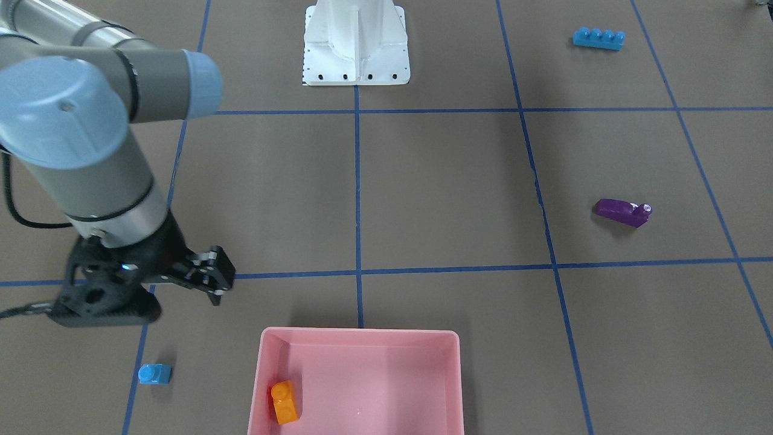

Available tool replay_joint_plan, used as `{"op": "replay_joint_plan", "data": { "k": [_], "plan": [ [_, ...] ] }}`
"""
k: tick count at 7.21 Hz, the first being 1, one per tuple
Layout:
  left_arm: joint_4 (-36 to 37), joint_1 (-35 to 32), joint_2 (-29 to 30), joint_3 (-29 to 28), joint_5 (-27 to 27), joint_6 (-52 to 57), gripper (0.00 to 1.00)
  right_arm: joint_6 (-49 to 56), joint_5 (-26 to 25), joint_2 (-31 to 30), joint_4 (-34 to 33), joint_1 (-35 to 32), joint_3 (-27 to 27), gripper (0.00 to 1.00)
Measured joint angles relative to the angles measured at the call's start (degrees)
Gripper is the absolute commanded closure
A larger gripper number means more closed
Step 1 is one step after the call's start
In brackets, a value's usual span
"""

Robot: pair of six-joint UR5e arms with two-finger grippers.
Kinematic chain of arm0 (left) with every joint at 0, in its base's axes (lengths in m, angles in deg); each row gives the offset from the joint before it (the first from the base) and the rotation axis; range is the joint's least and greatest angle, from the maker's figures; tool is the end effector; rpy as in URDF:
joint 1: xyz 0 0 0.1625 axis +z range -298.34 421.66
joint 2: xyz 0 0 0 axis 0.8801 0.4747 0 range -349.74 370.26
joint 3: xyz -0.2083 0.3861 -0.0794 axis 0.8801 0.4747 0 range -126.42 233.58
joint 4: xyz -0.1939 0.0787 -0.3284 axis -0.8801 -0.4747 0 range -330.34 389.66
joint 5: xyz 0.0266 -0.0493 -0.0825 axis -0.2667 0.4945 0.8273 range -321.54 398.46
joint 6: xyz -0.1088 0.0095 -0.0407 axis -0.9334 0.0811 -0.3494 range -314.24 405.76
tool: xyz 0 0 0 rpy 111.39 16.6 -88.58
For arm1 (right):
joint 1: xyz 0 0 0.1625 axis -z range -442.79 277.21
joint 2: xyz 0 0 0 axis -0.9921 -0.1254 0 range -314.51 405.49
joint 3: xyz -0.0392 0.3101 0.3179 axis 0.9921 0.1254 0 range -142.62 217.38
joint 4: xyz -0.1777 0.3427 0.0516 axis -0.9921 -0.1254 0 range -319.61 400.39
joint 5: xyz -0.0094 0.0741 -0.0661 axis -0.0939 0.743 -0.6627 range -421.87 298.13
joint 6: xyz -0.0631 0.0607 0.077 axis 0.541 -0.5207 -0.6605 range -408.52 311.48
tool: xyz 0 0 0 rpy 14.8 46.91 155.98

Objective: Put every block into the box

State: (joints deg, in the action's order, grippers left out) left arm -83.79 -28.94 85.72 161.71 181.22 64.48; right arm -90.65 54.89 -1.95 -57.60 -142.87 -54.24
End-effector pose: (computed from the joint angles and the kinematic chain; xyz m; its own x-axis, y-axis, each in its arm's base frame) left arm -0.0445 -0.3737 0.5887 0.5796 0.6226 -0.5257 -0.1865 0.7294 0.6582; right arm -0.2821 -0.6522 0.2609 0.7456 -0.0320 0.6657 -0.1316 0.9721 0.1942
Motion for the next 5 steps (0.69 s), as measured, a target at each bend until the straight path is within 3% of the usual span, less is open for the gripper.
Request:
{"op": "replay_joint_plan", "data": {
  "k": [2, 3, 5],
  "plan": [
    [-1.1, 4.1, -0.1, -0.3, -0.3, 0.1, 0.0, 13.4, 2.6, -15.0, -6.6, -6.7, -16.4, 0.0],
    [-3.7, 6.8, 0.0, -1.3, -0.7, 0.1, 0.0, 20.6, 4.4, -21.7, -8.8, -10.6, -22.0, 0.0],
    [-9.9, 13.7, 0.4, -4.9, -4.6, 0.1, 0.0, 37.1, 9.6, -34.1, -9.9, -20.0, -28.2, 0.0]
  ]
}}
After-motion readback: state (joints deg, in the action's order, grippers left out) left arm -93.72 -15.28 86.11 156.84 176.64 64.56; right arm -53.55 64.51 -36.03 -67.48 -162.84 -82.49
